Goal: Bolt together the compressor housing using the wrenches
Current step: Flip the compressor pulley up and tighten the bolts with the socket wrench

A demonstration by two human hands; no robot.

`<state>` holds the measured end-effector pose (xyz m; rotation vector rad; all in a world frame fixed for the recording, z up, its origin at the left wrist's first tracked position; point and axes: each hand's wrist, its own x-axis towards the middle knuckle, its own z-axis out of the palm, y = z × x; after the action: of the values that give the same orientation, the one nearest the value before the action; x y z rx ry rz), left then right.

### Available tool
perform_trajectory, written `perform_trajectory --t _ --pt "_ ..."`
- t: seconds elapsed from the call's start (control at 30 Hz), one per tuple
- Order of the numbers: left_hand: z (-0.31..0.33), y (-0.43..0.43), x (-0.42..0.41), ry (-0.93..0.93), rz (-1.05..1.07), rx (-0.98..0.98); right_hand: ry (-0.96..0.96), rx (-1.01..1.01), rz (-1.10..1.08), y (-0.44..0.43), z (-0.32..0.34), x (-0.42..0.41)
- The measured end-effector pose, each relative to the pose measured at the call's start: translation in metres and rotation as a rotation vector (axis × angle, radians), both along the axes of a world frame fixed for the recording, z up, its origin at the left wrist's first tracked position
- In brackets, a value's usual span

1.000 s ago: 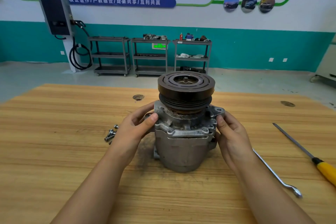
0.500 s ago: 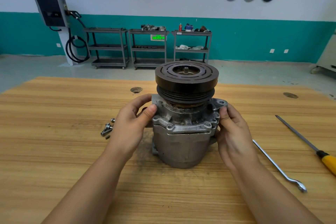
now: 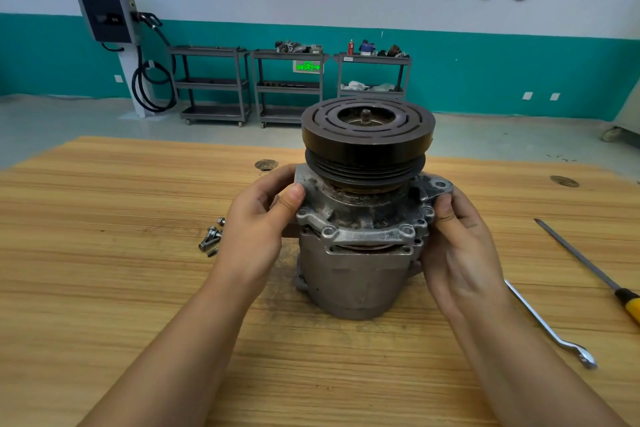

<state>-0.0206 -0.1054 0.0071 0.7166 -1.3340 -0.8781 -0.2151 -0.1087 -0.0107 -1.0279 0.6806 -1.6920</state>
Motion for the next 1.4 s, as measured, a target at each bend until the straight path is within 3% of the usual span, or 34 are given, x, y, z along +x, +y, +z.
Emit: perform_trajectory --t 0.33,1.1,1.27,1.4 --pt "0.0 -0.002 -0.002 0.024 0.022 0.079 -0.116 0.004 -0.007 0.001 -0.004 0.002" --pt "-0.009 0.004 -0.005 0.025 0.096 0.058 -0.094 0.032 -0.012 0.002 -0.003 0.001" --pt "-0.009 0.008 -0.013 0.047 0.12 0.045 -0.112 -0.185 -0.069 0.003 0.017 -0.009" --pt "-0.01 0.007 -0.017 0.022 0.099 0.061 -0.135 -0.077 -0.118 0.0 0.012 -0.01"
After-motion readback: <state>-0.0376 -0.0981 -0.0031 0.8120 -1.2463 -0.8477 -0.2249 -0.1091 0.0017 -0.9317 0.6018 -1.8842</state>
